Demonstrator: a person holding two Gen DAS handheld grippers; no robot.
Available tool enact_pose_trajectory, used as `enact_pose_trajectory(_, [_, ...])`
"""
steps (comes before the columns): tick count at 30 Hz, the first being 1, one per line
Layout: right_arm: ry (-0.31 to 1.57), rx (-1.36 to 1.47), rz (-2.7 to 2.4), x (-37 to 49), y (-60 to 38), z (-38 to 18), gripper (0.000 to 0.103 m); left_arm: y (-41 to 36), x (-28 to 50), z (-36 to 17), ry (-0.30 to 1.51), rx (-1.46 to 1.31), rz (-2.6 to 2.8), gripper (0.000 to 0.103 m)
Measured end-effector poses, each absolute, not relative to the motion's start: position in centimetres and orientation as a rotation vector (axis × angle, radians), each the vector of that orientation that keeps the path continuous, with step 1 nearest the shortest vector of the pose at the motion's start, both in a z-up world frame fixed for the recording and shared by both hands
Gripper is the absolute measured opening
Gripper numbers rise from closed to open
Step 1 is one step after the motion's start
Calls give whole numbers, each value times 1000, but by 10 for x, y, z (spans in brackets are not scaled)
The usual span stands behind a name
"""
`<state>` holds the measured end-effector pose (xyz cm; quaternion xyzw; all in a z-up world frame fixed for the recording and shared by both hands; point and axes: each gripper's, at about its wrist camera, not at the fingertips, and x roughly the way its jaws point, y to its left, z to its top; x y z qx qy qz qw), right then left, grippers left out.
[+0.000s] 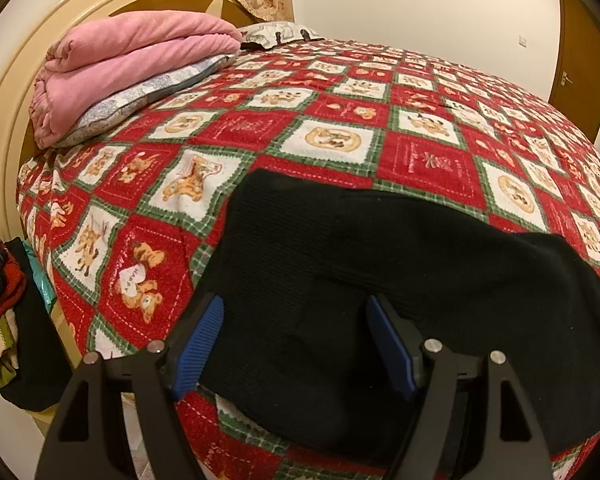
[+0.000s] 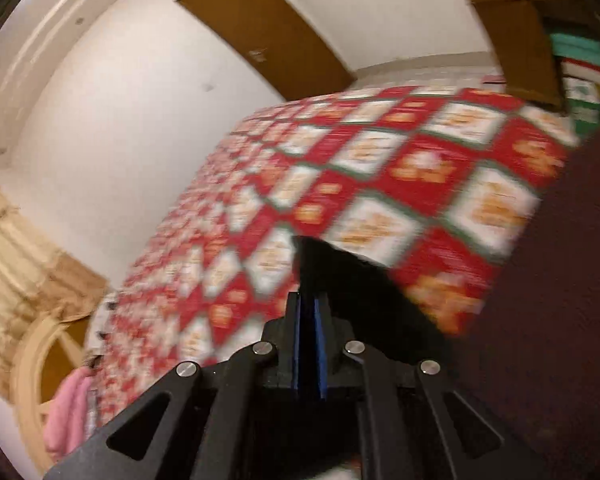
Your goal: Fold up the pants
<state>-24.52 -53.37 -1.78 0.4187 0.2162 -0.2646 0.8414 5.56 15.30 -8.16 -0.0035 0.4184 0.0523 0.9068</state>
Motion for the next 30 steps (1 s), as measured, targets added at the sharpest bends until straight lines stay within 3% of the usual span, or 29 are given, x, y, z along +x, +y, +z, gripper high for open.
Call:
enact_pose_trajectory(5, [466, 966, -769, -290, -550, -40, 8, 154, 57, -81, 871, -14, 112, 77])
enact_pose_trajectory(11, [473, 1005, -641, -288, -509, -38, 11, 155, 57, -80, 868, -7, 108, 77])
enact_pose_trajectory(12, [482, 1002, -610, -286, -502, -38, 24, 155, 57, -81, 866, -2, 108, 77])
enact_pose_trajectory(13, [491, 1001, -556, -277, -488, -39, 48, 154, 57, -81, 865, 2, 108, 78])
enact_pose_trajectory(15, [486, 1001, -494, -268, -467, -43, 72, 154, 57, -79, 868, 3, 108, 77])
enact_pose_trajectory(20, [531, 915, -392, -227, -418, -54, 72, 156, 46, -72, 861, -23, 60, 77])
enact_pose_trajectory(23, [583, 949, -347, -210, -397, -70, 61, 154, 35, -66, 825, -13, 20, 77])
enact_pose_trajectory(30, [634, 984, -277, -178, -359, -101, 58, 160, 39, -81, 856, 3, 11, 77])
